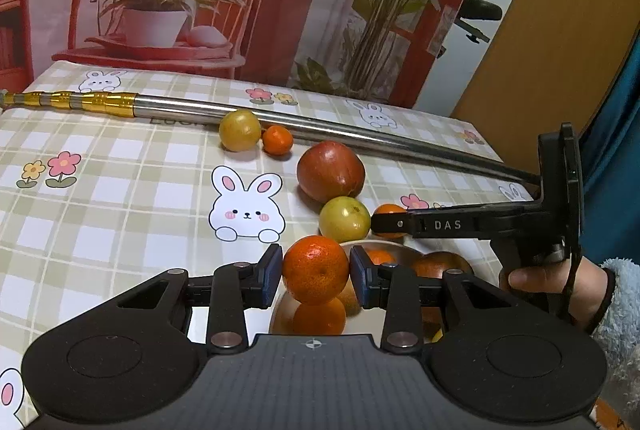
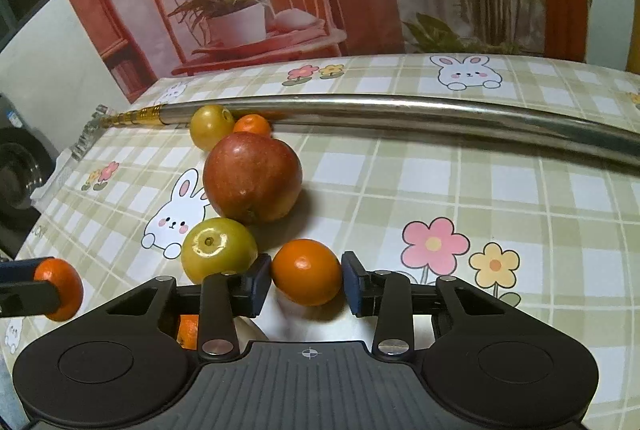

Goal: Organize fruits
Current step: 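Grasp the orange with the left gripper while the right gripper approaches a tangerine, then release the tangerine into the plate from the left gripper while the right gripper grasps another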

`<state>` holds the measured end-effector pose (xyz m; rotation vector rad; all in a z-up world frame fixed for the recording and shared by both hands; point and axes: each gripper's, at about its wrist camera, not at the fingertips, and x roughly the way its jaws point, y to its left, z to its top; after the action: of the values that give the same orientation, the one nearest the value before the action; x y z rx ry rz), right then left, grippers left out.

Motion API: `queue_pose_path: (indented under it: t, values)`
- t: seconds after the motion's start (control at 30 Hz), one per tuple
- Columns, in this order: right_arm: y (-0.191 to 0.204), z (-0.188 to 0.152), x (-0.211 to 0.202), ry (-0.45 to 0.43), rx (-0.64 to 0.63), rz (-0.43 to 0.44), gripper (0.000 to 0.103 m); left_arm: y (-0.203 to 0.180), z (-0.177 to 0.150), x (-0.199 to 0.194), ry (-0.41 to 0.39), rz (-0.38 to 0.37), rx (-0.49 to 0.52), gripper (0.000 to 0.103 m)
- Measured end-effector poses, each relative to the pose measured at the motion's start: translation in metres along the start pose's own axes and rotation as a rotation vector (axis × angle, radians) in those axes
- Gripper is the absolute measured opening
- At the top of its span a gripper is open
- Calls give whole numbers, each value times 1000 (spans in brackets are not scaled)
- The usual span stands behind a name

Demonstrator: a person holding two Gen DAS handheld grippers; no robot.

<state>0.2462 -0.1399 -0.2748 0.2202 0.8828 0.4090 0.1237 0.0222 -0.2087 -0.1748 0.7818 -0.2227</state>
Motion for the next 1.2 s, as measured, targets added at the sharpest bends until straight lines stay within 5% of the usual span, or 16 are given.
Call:
queue_pose_path:
  t: [0.67,1.2]
  values:
    - [-3,-36,-78,-240,90,4,35,-26,-18,26,106,-102,116,39]
    - [-1,-50,-91,-269,110,5,35,-39,-21,50,172,-98,172,39]
